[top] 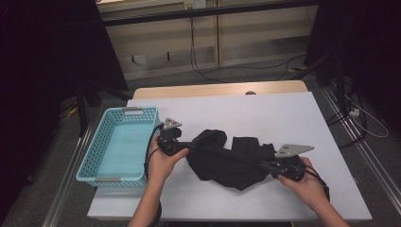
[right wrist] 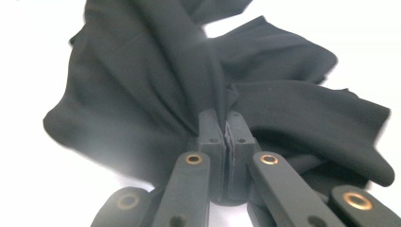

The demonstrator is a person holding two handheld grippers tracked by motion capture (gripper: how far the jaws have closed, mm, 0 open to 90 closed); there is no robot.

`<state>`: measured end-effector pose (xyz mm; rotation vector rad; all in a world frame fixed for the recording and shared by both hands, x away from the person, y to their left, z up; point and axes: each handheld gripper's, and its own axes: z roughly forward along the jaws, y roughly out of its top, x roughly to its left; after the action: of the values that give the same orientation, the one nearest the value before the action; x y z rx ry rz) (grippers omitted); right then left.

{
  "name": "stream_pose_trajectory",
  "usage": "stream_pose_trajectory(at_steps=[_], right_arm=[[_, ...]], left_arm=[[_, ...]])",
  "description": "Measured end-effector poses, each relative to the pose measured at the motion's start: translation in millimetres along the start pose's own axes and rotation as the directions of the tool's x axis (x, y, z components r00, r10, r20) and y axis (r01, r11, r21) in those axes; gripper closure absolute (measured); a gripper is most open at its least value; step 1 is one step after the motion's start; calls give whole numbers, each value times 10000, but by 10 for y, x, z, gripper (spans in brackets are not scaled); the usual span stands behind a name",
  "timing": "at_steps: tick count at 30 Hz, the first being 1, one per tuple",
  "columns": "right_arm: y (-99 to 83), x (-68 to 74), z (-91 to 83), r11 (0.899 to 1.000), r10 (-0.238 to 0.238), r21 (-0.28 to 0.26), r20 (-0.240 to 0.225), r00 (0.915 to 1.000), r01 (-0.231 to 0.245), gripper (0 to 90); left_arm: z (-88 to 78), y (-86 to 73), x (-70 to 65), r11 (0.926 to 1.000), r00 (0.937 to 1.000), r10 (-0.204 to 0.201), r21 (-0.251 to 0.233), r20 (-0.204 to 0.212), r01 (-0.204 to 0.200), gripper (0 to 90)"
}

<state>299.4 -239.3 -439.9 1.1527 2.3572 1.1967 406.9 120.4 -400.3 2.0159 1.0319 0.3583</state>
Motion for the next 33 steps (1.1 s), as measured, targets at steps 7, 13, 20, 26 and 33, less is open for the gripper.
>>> stream_pose_trajectory(at_steps=[7, 13, 20, 26, 33], right_arm=[[-37, -174, -73, 9995, 177, -290, 739, 9971, -156, 863], [68, -42, -1, 9965, -136, -818, 457, 9989, 173, 515], [300, 306, 268, 9899, -895, -1126, -264, 9956, 860, 350], [373, 447, 580, 9907, -1308, -420, -222, 9912, 1298, 404], [307, 439, 706, 9919, -1202, 357, -539, 9913, 1222, 702]], left_arm=[[19, -33, 1, 10000, 9999, -60, 33, -108, 60, 180], [-14, -18, 6, 9998, 9997, 176, 90, -158, -174, 165], [-26, -49, 21, 10000, 9999, -39, 52, -159, 39, 138], [-51, -73, 26, 9999, 10000, 92, 122, -13, -92, 137], [-77, -99, 43, 9999, 9998, -138, 6, -147, 138, 130]])
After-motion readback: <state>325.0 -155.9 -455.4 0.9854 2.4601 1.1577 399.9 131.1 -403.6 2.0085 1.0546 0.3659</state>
